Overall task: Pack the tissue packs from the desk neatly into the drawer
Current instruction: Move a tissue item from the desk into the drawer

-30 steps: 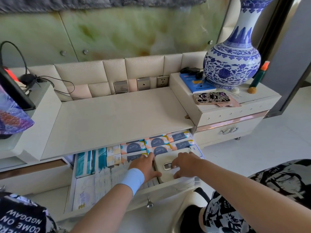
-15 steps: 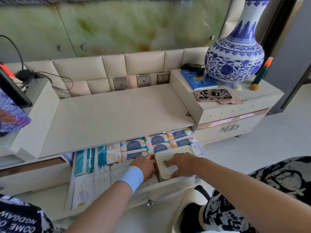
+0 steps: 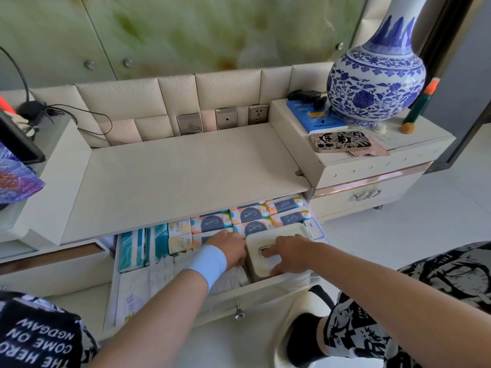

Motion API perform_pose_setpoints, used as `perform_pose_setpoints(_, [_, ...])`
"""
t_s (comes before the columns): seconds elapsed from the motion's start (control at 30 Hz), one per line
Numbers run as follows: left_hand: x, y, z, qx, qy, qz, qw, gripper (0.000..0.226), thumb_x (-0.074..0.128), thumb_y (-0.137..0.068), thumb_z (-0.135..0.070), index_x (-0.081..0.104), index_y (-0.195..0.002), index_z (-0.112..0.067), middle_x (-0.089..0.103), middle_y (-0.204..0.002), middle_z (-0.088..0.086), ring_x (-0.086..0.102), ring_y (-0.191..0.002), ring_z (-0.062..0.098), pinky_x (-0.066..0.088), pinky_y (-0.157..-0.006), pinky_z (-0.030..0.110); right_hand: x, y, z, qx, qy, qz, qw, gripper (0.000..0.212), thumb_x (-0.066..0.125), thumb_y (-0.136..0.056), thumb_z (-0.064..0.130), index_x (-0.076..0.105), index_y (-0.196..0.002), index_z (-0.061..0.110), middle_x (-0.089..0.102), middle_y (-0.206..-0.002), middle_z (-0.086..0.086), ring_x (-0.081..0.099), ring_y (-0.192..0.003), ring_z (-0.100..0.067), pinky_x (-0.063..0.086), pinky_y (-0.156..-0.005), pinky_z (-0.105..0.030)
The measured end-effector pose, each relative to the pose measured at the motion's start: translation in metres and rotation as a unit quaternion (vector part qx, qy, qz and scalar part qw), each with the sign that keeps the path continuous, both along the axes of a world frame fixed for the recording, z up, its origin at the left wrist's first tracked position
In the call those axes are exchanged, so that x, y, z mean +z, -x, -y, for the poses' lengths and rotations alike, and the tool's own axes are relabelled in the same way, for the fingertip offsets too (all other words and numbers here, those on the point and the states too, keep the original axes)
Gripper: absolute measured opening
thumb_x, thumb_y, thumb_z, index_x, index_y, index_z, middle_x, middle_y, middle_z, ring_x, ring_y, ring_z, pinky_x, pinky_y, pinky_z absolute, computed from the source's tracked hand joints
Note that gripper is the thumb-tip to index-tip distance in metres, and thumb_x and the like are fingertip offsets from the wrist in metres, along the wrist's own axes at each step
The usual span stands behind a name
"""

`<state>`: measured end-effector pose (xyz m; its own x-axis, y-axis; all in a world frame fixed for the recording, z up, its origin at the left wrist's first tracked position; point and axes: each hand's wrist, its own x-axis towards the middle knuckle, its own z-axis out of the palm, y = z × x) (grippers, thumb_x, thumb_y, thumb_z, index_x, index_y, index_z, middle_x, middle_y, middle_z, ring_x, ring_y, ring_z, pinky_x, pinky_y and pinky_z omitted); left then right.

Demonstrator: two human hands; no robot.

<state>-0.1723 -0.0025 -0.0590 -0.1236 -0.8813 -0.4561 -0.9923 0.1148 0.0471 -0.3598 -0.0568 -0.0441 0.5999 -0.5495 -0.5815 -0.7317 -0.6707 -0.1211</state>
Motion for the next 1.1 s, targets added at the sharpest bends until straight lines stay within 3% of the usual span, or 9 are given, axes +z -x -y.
perform_pose_setpoints(0.13, [0.0, -0.003, -0.01, -0.001, 0.001, -0.048, 0.999, 0.03, 0.059, -0.084, -0.018, 0.068, -0.112, -0.027, 0.057, -0.121, 0.002, 0.055, -0.111, 0.03, 0.05, -0.091, 0.04, -0.006, -0.001, -0.004, -0.008, -0.008, 0.01, 1.0, 0.067, 0.063, -0.086, 0.06, 0.04, -0.147, 0.043, 0.047, -0.141, 0.0, 0.047, -0.128, -0.027, 0.036, -0.108, -0.038])
perform_pose_setpoints(0.23, [-0.005, -0.003, -0.015, 0.044, 0.068, -0.105, 0.991, 0.021, 0.051, -0.094, -0.027, 0.061, -0.113, -0.024, 0.055, -0.123, -0.002, 0.055, -0.109, 0.024, 0.049, -0.086, 0.036, 0.0, -0.004, -0.001, 0.01, 0.023, 0.008, 1.0, 0.061, 0.06, -0.086, 0.062, 0.05, -0.14, 0.035, 0.056, -0.135, 0.002, 0.053, -0.122, -0.022, 0.044, -0.099, -0.036])
perform_pose_setpoints(0.33, [-0.007, 0.001, -0.018, 0.067, 0.081, -0.116, 0.988, 0.05, 0.064, -0.088, -0.039, 0.044, -0.131, -0.024, 0.041, -0.135, -0.002, 0.046, -0.12, 0.021, 0.048, -0.089, 0.038, 0.007, -0.009, 0.004, 0.016, 0.128, 0.064, 0.99, 0.046, 0.052, -0.09, 0.062, 0.058, -0.123, 0.031, 0.059, -0.125, 0.003, 0.057, -0.11, -0.02, 0.049, -0.089, -0.038])
perform_pose_setpoints(0.4, [-0.009, 0.004, -0.024, 0.047, 0.054, -0.088, 0.994, 0.072, 0.07, -0.082, -0.042, 0.036, -0.143, -0.024, 0.033, -0.141, 0.0, 0.037, -0.129, 0.023, 0.047, -0.096, 0.042, 0.005, -0.01, 0.001, 0.014, 0.121, 0.085, 0.989, 0.049, 0.057, -0.089, 0.059, 0.051, -0.131, 0.033, 0.05, -0.132, 0.002, 0.05, -0.118, -0.021, 0.048, -0.092, -0.04])
perform_pose_setpoints(0.53, [-0.01, 0.002, -0.027, 0.065, 0.046, -0.106, 0.991, 0.061, 0.064, -0.088, -0.037, 0.038, -0.142, -0.026, 0.033, -0.144, -0.001, 0.033, -0.134, 0.022, 0.044, -0.101, 0.04, -0.001, -0.005, -0.011, 0.046, 0.087, 0.036, 0.995, 0.056, 0.062, -0.088, 0.05, 0.044, -0.139, 0.035, 0.041, -0.137, -0.002, 0.041, -0.125, -0.025, 0.043, -0.099, -0.041])
perform_pose_setpoints(0.73, [0.021, -0.001, -0.036, 0.077, 0.024, -0.108, 0.991, 0.075, 0.062, -0.078, -0.062, 0.038, -0.142, -0.032, 0.036, -0.147, -0.006, 0.038, -0.133, 0.018, 0.041, -0.104, 0.04, 0.012, -0.003, -0.03, 0.063, 0.127, 0.115, 0.983, 0.051, 0.048, -0.091, 0.06, 0.054, -0.129, 0.026, 0.048, -0.128, -0.002, 0.049, -0.116, -0.024, 0.041, -0.095, -0.039])
perform_pose_setpoints(0.8, [0.031, -0.003, -0.045, 0.054, -0.024, -0.065, 0.996, 0.088, 0.068, -0.066, -0.07, 0.038, -0.14, -0.032, 0.038, -0.144, -0.006, 0.04, -0.131, 0.02, 0.042, -0.103, 0.042, 0.018, -0.003, -0.039, 0.086, 0.106, 0.086, 0.987, 0.053, 0.053, -0.085, 0.066, 0.057, -0.118, 0.025, 0.052, -0.119, 0.001, 0.053, -0.104, -0.022, 0.04, -0.083, -0.036])
perform_pose_setpoints(0.9, [0.035, -0.005, -0.062, 0.021, -0.055, -0.015, 0.998, 0.086, 0.073, -0.062, -0.068, 0.043, -0.134, -0.032, 0.041, -0.138, -0.004, 0.042, -0.125, 0.02, 0.044, -0.098, 0.04, 0.022, -0.006, -0.045, 0.126, 0.091, 0.026, 0.987, 0.044, 0.061, -0.079, 0.063, 0.059, -0.099, 0.023, 0.061, -0.1, 0.003, 0.058, -0.087, -0.02, 0.044, -0.07, -0.032])
perform_pose_setpoints(1.1, [0.025, -0.02, -0.082, 0.057, 0.002, -0.037, 0.998, 0.071, 0.07, -0.066, -0.068, 0.05, -0.125, -0.032, 0.052, -0.123, -0.007, 0.05, -0.111, 0.017, 0.045, -0.086, 0.033, 0.024, -0.019, -0.038, 0.175, 0.132, -0.027, 0.975, 0.042, 0.064, -0.078, 0.061, 0.059, -0.092, 0.023, 0.06, -0.088, 0.004, 0.056, -0.078, -0.018, 0.04, -0.066, -0.031])
